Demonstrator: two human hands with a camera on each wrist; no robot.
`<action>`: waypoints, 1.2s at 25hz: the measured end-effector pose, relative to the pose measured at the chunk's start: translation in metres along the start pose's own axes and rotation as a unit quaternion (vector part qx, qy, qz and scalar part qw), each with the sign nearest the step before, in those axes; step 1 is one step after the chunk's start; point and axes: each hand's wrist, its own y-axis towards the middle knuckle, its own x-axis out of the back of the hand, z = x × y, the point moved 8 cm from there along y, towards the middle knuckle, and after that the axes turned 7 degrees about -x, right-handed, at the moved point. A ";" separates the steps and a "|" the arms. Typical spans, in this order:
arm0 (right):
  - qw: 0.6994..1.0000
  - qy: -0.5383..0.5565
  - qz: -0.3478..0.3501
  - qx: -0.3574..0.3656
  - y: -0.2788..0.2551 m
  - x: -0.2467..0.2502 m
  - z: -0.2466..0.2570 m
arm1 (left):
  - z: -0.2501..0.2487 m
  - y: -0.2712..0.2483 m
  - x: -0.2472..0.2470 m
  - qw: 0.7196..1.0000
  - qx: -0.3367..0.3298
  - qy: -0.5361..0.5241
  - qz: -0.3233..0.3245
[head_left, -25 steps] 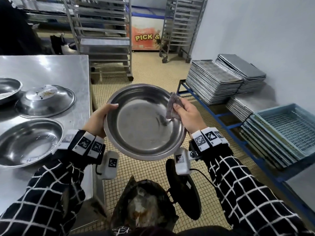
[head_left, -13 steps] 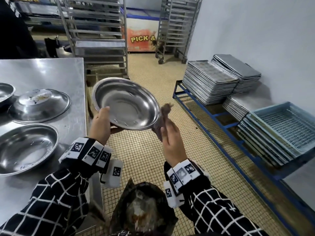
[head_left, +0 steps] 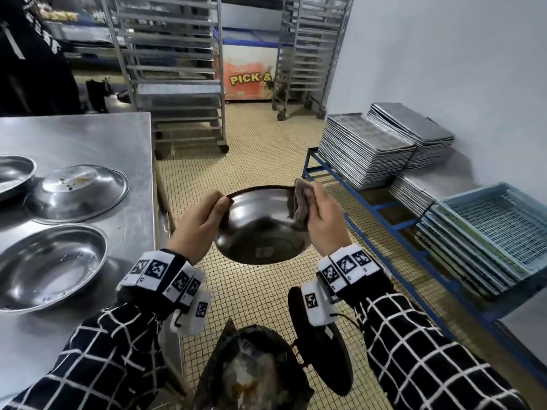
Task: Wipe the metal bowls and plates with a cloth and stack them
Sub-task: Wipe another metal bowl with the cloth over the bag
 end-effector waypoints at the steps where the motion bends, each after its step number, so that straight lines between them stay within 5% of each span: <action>1: 1.000 -0.001 -0.001 0.000 0.005 0.004 -0.001 | 0.002 -0.001 -0.001 1.000 0.002 -0.005 0.010; 6: 0.992 0.032 -0.117 0.041 -0.001 0.025 0.000 | 0.014 -0.006 0.009 0.989 0.072 -0.087 -0.095; 9: 0.995 -0.019 -0.038 0.088 -0.040 -0.016 0.003 | 0.032 -0.010 0.016 0.951 0.151 -0.204 -0.179; 13: 0.972 -0.110 0.038 0.206 -0.085 -0.072 0.036 | 0.025 -0.015 0.004 0.932 0.171 -0.258 -0.188; 16: 0.981 -0.099 -0.005 0.167 -0.049 -0.060 0.065 | 0.006 -0.020 -0.006 0.940 0.148 -0.254 -0.171; 19: 0.991 -0.083 -0.078 0.072 -0.005 -0.027 0.036 | 0.003 -0.021 -0.002 0.929 0.157 -0.275 -0.189; 22: 0.998 -0.047 0.000 -0.032 -0.024 -0.032 -0.018 | 0.014 -0.023 0.007 0.913 0.181 -0.293 -0.218; 27: 0.992 -0.061 0.070 0.081 -0.086 -0.084 0.024 | 0.009 -0.028 0.000 0.937 0.154 -0.237 -0.203; 30: 0.993 -0.034 -0.010 0.116 -0.045 -0.062 0.058 | -0.003 -0.027 -0.004 0.944 0.131 -0.234 -0.194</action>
